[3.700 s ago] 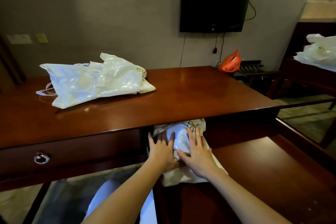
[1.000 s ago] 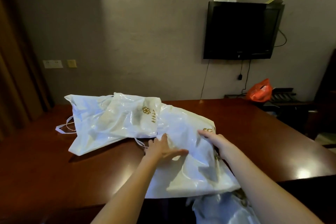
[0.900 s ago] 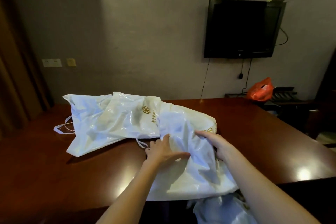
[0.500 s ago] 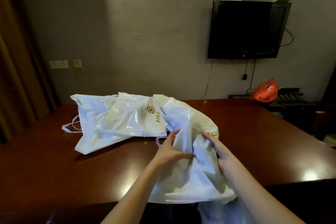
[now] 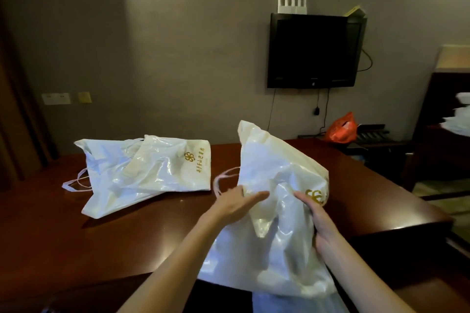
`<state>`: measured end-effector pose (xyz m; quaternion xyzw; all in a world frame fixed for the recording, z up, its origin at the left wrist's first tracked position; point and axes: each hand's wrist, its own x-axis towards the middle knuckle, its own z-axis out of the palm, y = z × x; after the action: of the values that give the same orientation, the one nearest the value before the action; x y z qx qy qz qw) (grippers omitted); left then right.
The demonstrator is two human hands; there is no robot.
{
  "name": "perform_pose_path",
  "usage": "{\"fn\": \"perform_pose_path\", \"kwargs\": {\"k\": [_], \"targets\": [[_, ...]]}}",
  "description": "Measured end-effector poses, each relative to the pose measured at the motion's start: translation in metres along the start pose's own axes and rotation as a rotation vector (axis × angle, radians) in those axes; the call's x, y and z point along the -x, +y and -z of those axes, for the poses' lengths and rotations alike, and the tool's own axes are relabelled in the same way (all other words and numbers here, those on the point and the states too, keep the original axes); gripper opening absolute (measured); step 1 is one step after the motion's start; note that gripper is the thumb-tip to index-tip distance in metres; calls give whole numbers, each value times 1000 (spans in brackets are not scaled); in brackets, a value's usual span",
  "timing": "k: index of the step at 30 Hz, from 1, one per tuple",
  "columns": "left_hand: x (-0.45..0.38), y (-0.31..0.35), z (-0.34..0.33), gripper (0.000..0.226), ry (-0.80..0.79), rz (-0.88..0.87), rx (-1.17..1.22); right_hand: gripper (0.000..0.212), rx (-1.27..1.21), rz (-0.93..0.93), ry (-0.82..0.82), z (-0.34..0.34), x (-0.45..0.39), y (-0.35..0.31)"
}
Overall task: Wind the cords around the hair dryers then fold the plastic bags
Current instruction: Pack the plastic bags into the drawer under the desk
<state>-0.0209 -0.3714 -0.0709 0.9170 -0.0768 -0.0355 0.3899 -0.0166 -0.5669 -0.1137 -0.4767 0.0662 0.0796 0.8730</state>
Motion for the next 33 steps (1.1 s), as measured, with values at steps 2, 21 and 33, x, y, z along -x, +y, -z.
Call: {"fn": "perform_pose_path", "kwargs": {"k": [2, 21, 33], "targets": [[-6, 10, -17, 83, -123, 33, 291, 41, 9, 12, -57, 1, 10, -6], [22, 91, -161, 30, -236, 154, 1066, 110, 774, 405, 444, 114, 78, -86], [60, 103, -283, 61, -369, 365, 1132, 34, 1721, 212, 438, 193, 85, -70]]}}
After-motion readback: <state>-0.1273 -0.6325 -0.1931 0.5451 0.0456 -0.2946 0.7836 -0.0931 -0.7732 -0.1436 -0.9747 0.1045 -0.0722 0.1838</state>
